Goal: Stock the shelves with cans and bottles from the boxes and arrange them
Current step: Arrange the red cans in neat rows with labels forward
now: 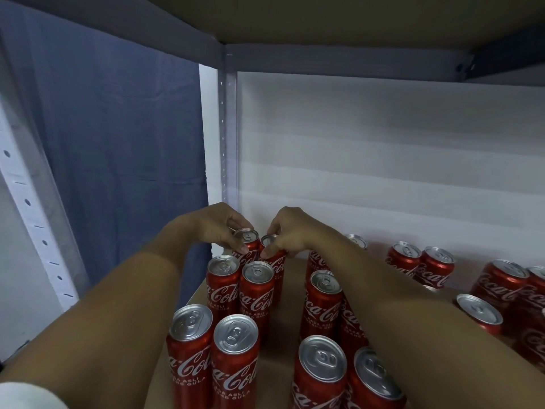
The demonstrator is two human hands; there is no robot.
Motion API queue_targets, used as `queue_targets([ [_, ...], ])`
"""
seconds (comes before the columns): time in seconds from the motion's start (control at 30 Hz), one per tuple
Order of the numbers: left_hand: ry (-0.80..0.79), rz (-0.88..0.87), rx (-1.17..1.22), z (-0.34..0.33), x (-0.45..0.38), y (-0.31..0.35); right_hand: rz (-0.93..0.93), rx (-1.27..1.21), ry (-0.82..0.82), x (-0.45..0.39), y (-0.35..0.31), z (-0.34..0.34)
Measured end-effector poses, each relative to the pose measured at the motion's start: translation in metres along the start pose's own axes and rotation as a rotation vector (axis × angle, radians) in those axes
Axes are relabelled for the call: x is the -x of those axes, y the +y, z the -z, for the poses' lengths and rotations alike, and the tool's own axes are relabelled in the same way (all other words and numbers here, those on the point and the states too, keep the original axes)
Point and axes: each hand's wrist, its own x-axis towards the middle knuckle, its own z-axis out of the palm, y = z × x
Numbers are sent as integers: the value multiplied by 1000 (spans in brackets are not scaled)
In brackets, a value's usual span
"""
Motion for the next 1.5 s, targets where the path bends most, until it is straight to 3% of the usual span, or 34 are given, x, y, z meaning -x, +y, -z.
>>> queue_targets([
  [0.87,-1,-100,-55,15,-42,-12,9,71,58,-44,14,11],
  [1.5,11,-46,-3,12,-27,-11,21,-49,81,-35,14,1],
])
